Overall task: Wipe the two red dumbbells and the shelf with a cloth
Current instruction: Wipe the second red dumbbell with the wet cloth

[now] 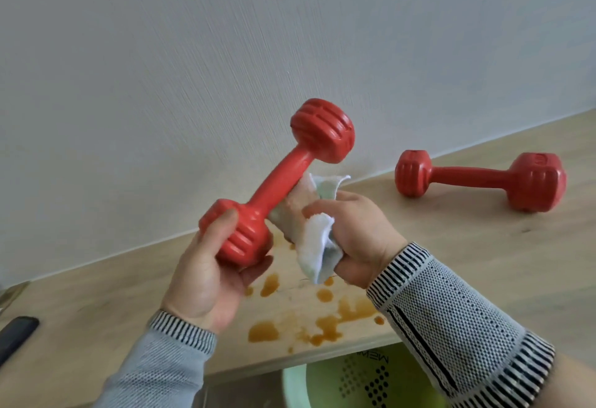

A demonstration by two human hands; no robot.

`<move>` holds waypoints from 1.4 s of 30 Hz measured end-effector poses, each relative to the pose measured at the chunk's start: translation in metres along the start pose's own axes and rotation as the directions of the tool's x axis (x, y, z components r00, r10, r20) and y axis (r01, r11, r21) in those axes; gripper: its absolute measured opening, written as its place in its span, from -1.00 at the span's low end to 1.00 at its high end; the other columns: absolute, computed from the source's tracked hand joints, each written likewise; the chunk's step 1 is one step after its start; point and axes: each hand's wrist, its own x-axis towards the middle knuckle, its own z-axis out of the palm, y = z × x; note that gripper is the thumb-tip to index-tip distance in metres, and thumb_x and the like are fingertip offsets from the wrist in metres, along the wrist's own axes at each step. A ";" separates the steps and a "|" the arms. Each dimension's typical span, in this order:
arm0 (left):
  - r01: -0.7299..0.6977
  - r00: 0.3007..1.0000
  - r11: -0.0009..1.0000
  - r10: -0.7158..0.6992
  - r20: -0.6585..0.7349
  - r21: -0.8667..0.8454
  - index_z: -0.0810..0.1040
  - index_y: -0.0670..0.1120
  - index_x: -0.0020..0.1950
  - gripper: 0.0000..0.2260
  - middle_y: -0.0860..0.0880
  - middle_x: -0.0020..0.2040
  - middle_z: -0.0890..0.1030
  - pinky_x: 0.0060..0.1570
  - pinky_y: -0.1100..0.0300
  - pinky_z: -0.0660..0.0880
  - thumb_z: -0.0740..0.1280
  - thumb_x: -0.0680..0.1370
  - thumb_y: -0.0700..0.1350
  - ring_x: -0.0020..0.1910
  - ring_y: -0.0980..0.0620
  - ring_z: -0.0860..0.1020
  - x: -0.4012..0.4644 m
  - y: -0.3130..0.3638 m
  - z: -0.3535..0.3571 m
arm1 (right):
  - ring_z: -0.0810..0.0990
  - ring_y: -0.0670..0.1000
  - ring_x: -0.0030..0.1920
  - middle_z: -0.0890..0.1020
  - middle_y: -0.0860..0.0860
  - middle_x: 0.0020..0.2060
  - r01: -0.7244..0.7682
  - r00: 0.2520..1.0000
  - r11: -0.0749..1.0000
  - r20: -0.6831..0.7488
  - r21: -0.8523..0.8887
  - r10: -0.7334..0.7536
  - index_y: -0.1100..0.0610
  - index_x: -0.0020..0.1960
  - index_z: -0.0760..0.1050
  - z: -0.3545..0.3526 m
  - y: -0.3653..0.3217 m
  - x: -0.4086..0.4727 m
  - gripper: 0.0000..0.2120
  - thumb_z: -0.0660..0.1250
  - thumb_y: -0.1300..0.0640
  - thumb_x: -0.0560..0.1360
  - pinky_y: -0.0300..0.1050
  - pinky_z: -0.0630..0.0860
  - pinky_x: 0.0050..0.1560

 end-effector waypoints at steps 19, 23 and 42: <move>0.008 0.999 0.999 -0.010 -0.052 -0.038 0.54 -0.09 0.21 -0.18 -0.16 -0.03 0.66 -0.41 0.15 0.55 0.63 0.01 0.12 -0.26 -0.19 0.64 0.000 0.041 -0.045 | 0.51 0.00 -0.38 0.51 0.07 -0.38 0.088 0.996 0.996 -0.005 0.032 -0.088 0.23 -0.04 0.53 -0.005 -0.026 -0.018 -0.60 0.19 -0.11 0.53 -0.15 0.40 -0.35; 0.005 0.995 0.999 -0.010 -0.102 -0.054 0.55 -0.04 0.10 -0.62 -0.12 -0.11 0.68 -0.31 0.13 0.60 0.39 0.34 0.07 -0.25 -0.15 0.64 0.006 0.045 -0.029 | 0.52 0.00 -0.20 0.50 0.05 -0.15 0.235 0.963 0.958 0.171 -0.166 -0.207 0.15 0.23 0.41 -0.011 -0.025 -0.017 -0.45 0.39 -0.14 0.37 -0.14 0.48 -0.24; 0.059 0.997 0.904 -0.074 -0.020 -0.424 0.41 -0.24 0.34 -0.53 -0.19 0.25 0.56 0.36 -0.09 0.39 0.35 0.52 -0.02 0.25 -0.15 0.55 0.034 0.027 0.062 | 0.48 0.07 -0.22 0.48 0.12 -0.22 0.453 0.890 0.875 0.038 -0.174 -0.453 0.30 0.17 0.31 -0.008 -0.019 -0.012 -0.55 0.45 0.28 0.40 -0.05 0.46 -0.21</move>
